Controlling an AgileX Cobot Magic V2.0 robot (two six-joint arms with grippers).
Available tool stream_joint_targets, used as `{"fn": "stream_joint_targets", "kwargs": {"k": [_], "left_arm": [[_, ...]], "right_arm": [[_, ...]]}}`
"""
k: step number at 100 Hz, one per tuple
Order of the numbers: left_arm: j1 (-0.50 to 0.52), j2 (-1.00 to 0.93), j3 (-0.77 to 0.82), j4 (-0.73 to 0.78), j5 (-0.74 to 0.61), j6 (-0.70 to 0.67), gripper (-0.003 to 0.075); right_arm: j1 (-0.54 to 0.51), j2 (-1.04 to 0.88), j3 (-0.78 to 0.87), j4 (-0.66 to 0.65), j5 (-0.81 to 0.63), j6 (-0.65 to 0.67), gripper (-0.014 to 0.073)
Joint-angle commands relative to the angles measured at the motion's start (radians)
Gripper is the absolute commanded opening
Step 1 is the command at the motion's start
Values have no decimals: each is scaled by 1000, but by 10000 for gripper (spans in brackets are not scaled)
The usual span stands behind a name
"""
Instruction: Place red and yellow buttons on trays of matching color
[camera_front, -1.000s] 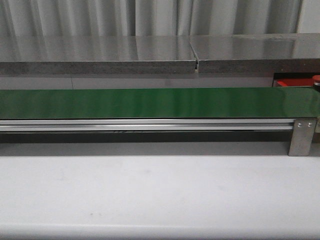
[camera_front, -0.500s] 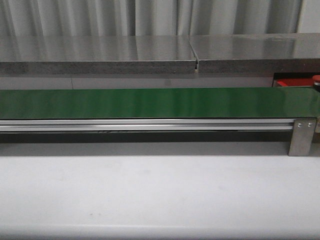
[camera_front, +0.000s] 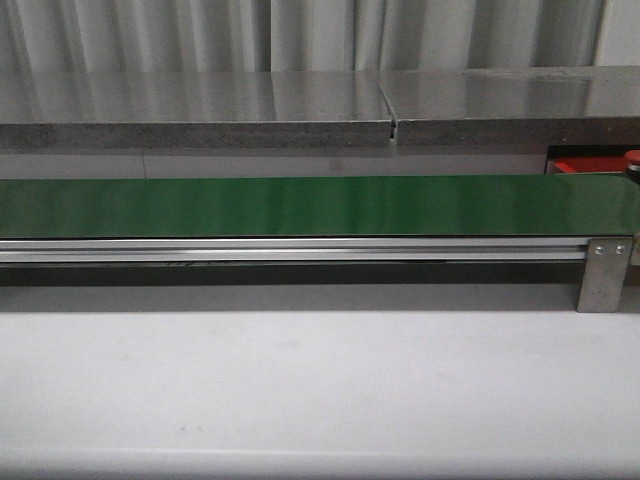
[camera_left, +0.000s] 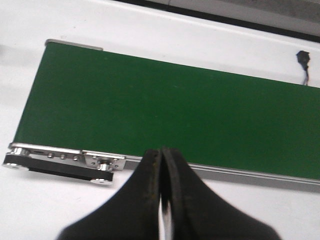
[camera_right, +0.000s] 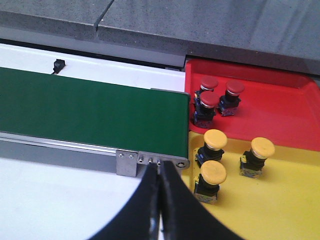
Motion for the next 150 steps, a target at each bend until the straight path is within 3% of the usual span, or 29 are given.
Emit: {"fn": "stream_joint_targets", "kwargs": {"k": [1,22,40,72,84,102,115,150], "left_arm": [[31,2,-37,-33,-59,-2,-20],[109,74,-65,-18,-59,-2,-20],[127,150,-147,167,-43,-125,-20],[155,326,-286,276,-32,-210,-8],[177,388,-344,286,-32,-217,86],[226,481,-433,275,-20,-217,391],[267,546,-495,251,12,-217,545],[364,769,-748,227,195,-163,556]], "right_arm": [[0,4,-26,9,-75,-12,-118],[0,4,-26,9,-75,-12,-118],[0,4,-26,9,-75,-12,-118],[0,4,-26,9,-75,-12,-118],[0,4,-26,9,-75,-12,-118],[0,4,-26,9,-75,-12,-118],[0,4,-26,9,-75,-12,-118],[0,4,-26,9,-75,-12,-118]]}}
